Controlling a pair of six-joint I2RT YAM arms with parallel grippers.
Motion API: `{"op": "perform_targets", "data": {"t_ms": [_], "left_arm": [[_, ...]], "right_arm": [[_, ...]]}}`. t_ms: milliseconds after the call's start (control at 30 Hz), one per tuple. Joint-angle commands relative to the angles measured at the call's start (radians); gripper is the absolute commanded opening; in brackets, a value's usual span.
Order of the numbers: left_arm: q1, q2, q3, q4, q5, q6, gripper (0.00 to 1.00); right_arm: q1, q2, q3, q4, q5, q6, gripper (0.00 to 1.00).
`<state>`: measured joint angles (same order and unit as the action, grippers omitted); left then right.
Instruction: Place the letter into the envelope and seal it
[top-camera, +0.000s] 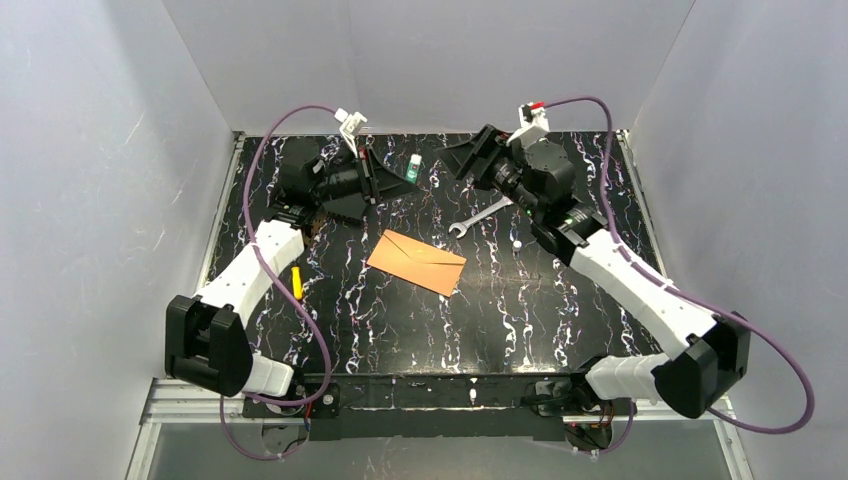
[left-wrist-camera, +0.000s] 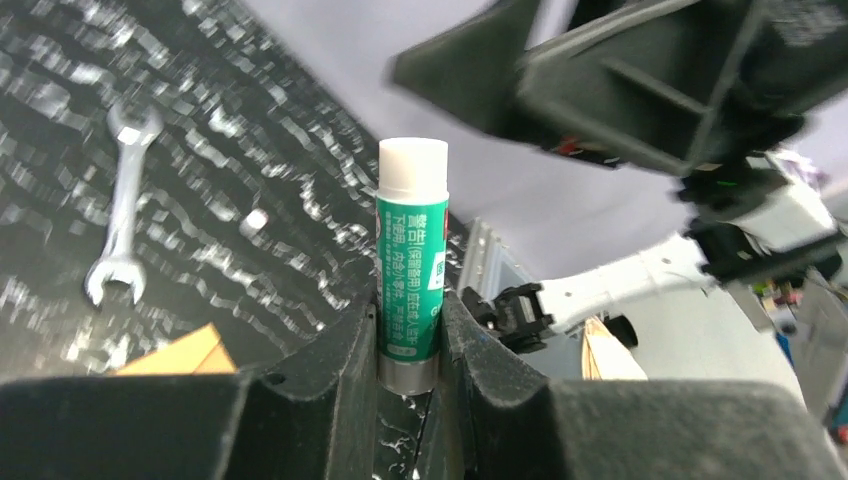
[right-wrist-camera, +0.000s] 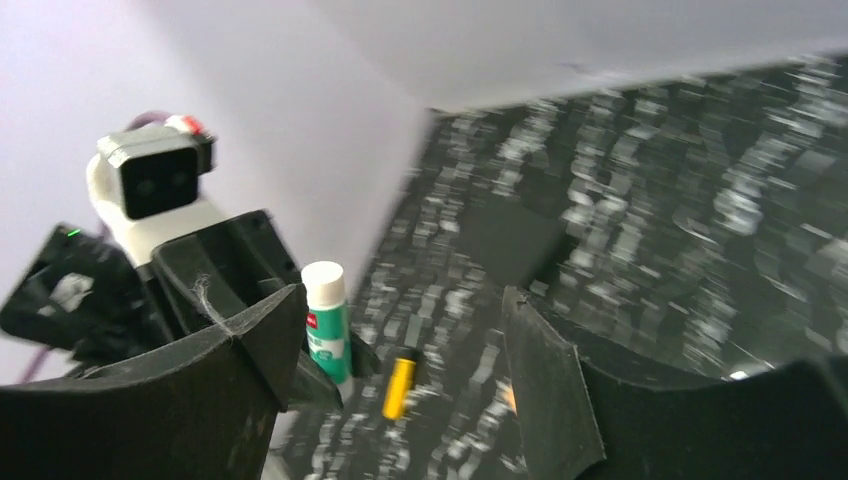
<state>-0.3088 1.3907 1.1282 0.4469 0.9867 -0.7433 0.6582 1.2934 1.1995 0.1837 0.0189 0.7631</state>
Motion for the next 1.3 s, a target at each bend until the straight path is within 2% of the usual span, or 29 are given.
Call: {"op": "perform_targets", "data": {"t_ms": [0,67,167,267,400,467,633,833,1267], "left_arm": [[0.011,-0.04,-0.084,-0.174,-0.15,0.173,0.0],[0.012,-0.06,-0.107,-0.239,-0.21,0.227,0.0],[0.011,-0.067,-0.108,-0.331,-0.219,0.292,0.0],[0.01,-0.065,-0.083,-0.435,-0.235,0.357,0.0],[0.011,-0.076,-0.086,-0.468,-0.216,0.379,0.0],[0.01,-0.078,-0.09,-0.462,-0.197,0.376,0.0],[0.01,-0.079,-0.098,-0.453,-0.196,0.361,0.0],[0.01,-0.094,-0.106,-0.413,-0.209,0.351,0.0],[0.01,-0.079,-0.096,-0.407,-0.194,0.351,0.0]], "right_arm": [[-0.026,-0.068,0.053,-0.479,0.275,-0.116,0.77],[-0.045,-0.028,0.054,-0.668,0.326,-0.155,0.75],[-0.074,0.097,0.085,-0.899,0.388,-0.204,0.71],[-0.11,0.208,0.065,-0.996,0.421,-0.225,0.7],[-0.179,0.248,-0.024,-0.896,0.389,-0.275,0.7],[-0.213,0.265,-0.043,-0.833,0.315,-0.305,0.69],[-0.253,0.362,-0.018,-0.786,0.259,-0.334,0.69],[-0.296,0.458,0.017,-0.737,0.195,-0.338,0.54],[-0.308,0.578,0.12,-0.748,0.215,-0.374,0.43]]}}
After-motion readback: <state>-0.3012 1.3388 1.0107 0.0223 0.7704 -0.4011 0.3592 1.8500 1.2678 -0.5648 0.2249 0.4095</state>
